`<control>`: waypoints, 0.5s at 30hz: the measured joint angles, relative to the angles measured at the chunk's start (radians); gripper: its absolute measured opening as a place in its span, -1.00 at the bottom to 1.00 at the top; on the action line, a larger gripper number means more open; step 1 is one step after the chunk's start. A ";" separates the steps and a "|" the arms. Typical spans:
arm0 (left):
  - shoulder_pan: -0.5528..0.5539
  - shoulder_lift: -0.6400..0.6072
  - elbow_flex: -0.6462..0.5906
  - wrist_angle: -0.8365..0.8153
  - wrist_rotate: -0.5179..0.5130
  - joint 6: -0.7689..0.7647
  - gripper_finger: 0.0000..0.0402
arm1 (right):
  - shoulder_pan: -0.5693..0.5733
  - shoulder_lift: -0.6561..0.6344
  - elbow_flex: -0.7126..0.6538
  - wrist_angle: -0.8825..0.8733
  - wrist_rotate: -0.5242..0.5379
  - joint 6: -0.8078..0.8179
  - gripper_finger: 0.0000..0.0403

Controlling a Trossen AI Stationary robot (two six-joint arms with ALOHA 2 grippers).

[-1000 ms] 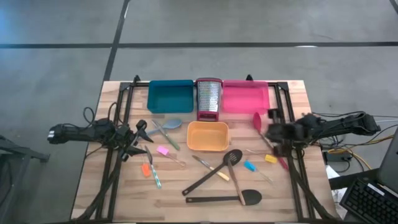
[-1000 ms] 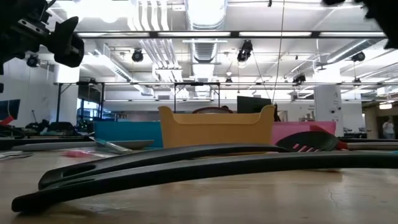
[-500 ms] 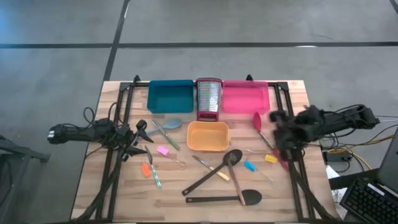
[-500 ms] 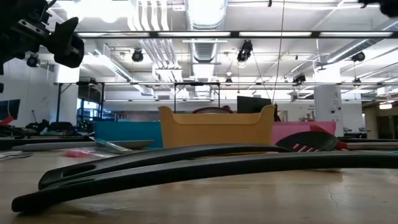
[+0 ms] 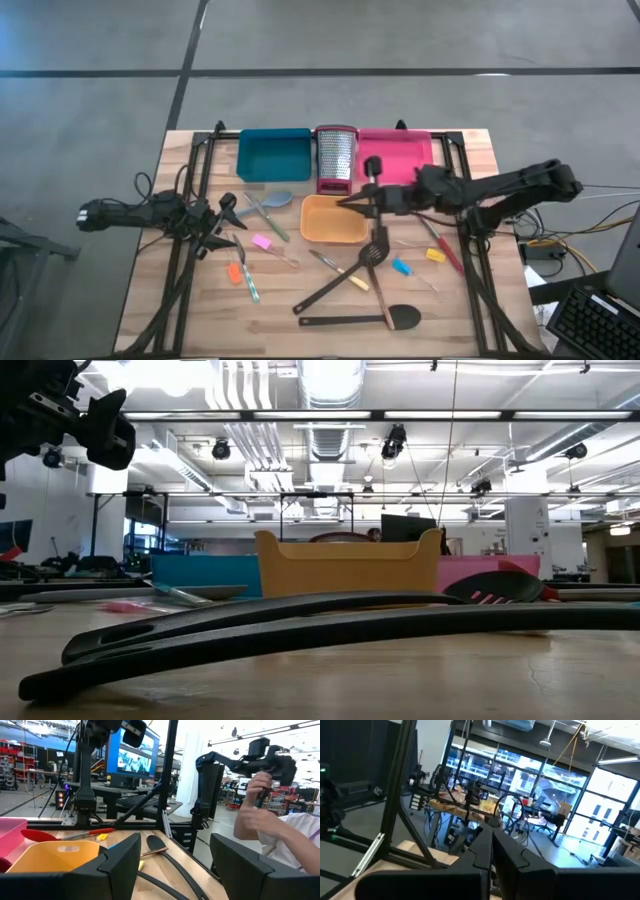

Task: Pick & Place Kitchen Items
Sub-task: Put the bronze table knife into the blue bin

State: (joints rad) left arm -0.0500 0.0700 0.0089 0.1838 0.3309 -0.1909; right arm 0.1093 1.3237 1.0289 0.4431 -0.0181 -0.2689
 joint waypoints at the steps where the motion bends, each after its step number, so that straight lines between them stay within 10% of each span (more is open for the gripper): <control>1: 0.000 0.000 0.000 0.000 0.000 0.000 0.21 | 0.000 0.032 0.035 -0.002 0.001 -0.015 -0.96; 15: 0.000 0.001 0.000 -0.004 0.000 0.000 0.21 | -0.032 0.315 0.389 -0.440 -0.030 -0.010 -0.96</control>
State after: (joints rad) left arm -0.0498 0.0714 0.0086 0.1796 0.3309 -0.1909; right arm 0.0770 1.6384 1.4178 0.0035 -0.0477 -0.2785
